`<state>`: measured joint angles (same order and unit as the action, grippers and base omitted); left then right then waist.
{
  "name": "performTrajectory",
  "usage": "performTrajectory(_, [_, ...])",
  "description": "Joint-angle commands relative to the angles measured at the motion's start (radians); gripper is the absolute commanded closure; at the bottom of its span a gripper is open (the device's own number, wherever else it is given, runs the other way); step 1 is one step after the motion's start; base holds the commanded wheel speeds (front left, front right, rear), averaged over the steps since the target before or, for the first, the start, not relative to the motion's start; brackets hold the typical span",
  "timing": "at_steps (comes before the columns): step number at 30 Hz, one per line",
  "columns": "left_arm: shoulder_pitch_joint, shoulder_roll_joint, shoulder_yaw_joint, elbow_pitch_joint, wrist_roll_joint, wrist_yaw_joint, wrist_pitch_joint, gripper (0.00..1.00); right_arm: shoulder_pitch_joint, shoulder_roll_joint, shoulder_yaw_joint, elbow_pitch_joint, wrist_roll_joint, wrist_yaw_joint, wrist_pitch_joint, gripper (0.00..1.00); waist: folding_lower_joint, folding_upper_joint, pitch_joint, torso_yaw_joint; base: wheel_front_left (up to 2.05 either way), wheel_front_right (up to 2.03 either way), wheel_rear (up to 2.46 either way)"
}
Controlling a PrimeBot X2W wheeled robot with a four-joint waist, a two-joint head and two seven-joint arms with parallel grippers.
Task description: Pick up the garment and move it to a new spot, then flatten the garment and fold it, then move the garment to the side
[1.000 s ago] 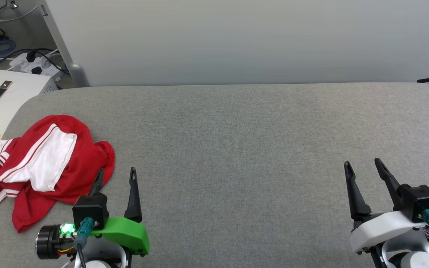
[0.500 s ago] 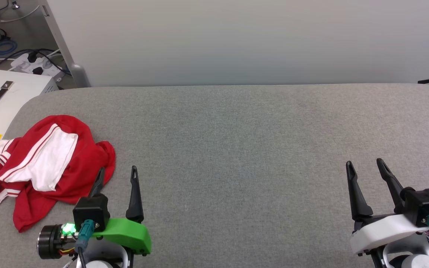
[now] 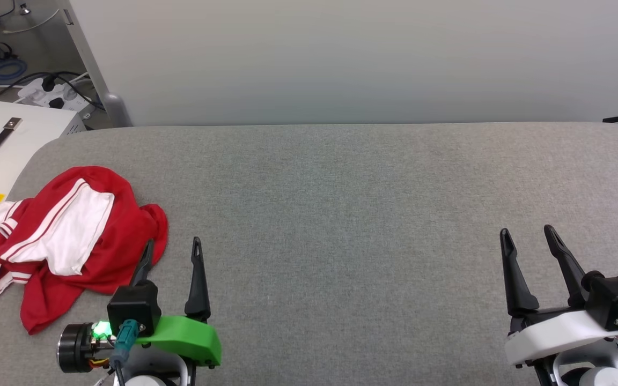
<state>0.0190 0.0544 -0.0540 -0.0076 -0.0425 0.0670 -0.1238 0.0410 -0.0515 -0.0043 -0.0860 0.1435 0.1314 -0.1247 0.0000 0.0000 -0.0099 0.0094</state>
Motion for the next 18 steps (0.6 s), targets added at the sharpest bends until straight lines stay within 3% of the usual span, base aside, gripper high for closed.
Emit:
performTrajectory(1, [0.0, -0.002, -0.002, -0.002, -0.011, 0.001, -0.011, 0.0, 0.016, 0.001, 0.002, -0.01, 0.007, 0.0, -0.011, 0.0, 0.0, 0.0, 0.0, 0.001, 0.0, 0.0, 0.0])
performTrajectory(18, [0.004, -0.003, -0.018, 0.008, -0.043, 0.004, -0.048, 0.0, 0.03, 0.001, -0.004, -0.024, 0.034, 0.0, -0.048, 0.0, 0.0, 0.0, 0.0, 0.005, 0.0, 0.0, 0.0])
